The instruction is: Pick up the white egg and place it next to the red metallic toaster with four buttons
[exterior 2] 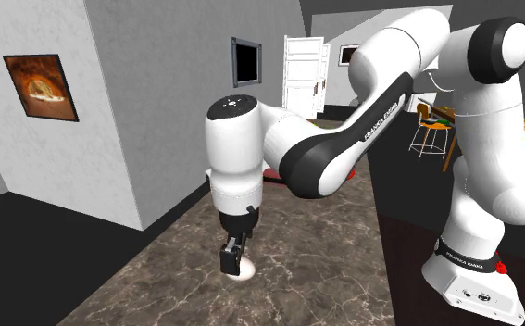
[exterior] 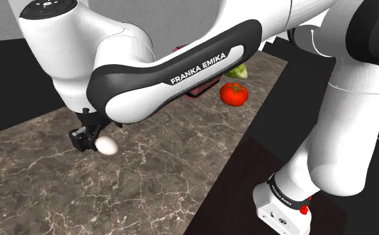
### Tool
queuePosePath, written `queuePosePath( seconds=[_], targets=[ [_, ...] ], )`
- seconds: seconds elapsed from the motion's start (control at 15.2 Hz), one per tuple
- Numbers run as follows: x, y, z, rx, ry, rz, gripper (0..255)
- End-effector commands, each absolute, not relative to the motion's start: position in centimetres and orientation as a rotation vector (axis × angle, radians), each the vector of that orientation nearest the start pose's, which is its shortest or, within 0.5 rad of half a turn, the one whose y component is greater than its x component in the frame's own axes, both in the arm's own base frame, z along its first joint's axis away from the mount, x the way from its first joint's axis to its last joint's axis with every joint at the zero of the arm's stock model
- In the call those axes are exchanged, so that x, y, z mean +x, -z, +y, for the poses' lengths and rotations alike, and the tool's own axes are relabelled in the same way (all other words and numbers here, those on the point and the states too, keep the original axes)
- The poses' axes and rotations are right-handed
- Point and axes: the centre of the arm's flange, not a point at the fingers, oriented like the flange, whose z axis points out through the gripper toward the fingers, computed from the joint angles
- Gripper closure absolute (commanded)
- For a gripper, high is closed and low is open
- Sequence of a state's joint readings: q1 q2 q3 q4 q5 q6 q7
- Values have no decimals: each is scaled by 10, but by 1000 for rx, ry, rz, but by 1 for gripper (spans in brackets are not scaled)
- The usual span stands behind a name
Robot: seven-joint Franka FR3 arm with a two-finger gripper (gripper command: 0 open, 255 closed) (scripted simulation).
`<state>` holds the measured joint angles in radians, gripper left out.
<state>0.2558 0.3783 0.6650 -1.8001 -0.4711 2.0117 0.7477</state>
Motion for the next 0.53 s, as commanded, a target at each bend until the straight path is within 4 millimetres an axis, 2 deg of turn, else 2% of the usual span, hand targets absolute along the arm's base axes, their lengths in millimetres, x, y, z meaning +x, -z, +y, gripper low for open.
queuePosePath(
  seconds=[0.0, 0.46],
  targets=[
    [428, -355, 471, -3260, 157, -612, 0],
    [433, -321, 466, -3260, 157, -612, 0]
  ],
)
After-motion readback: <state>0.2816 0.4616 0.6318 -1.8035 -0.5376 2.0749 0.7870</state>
